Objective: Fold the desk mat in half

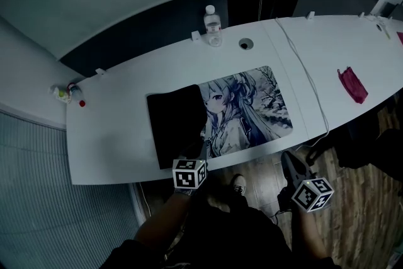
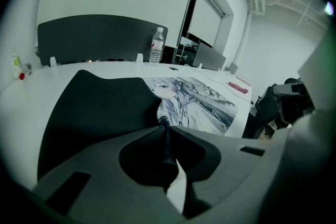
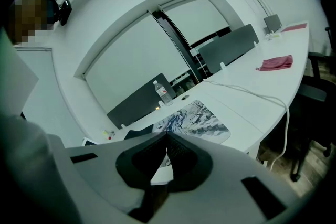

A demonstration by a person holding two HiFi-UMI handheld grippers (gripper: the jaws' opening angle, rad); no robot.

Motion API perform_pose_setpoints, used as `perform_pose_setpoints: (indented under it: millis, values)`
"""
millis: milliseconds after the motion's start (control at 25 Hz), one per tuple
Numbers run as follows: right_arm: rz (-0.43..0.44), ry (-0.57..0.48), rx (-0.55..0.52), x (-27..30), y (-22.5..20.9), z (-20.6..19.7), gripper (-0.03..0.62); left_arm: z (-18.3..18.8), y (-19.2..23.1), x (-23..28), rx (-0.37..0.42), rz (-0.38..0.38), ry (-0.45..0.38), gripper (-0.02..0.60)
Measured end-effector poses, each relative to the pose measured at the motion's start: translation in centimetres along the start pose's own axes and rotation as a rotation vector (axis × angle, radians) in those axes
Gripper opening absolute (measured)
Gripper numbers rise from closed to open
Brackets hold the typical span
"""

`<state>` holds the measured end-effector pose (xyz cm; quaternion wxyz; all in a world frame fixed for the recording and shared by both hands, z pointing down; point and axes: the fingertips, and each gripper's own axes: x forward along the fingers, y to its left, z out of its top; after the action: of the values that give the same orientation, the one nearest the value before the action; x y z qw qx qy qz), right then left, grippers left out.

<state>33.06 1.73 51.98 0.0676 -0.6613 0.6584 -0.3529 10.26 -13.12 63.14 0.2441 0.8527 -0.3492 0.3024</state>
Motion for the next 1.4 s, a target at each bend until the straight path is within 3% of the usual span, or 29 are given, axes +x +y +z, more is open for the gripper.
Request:
perform_pose_setpoints:
  millis: [400,520,920,1120,1400]
  values:
    - [0.033,0.016,0.001,0.6,-1.4,0.4,0.023,0.1,-0.4,-0.1,0.017,0.048,-0.023,0.060]
    - [0.041,0.021,-0.002,0.9,-1.3,0.5,0.023,0.4,-0.8,-0.5,0.019,0.042,-0.037,0.097]
    - [0.058,0.041,-0.010,1.3,-1.8,0.6,0.023,1.4,-3.0,-2.3,0.016,0.013,-0.082,0.097]
    - [0.053,0.056,-0.017,2.0,-2.7,0.5,0.023,1.8,-4.2,-3.4,0.000,-0.009,-0.100,0.008]
    - [-0.006,0.074,-0.044,2.7,-5.8,0.5,0.023,1.5,-7.3,-4.5,-0.034,-0.098,-0.133,0.006]
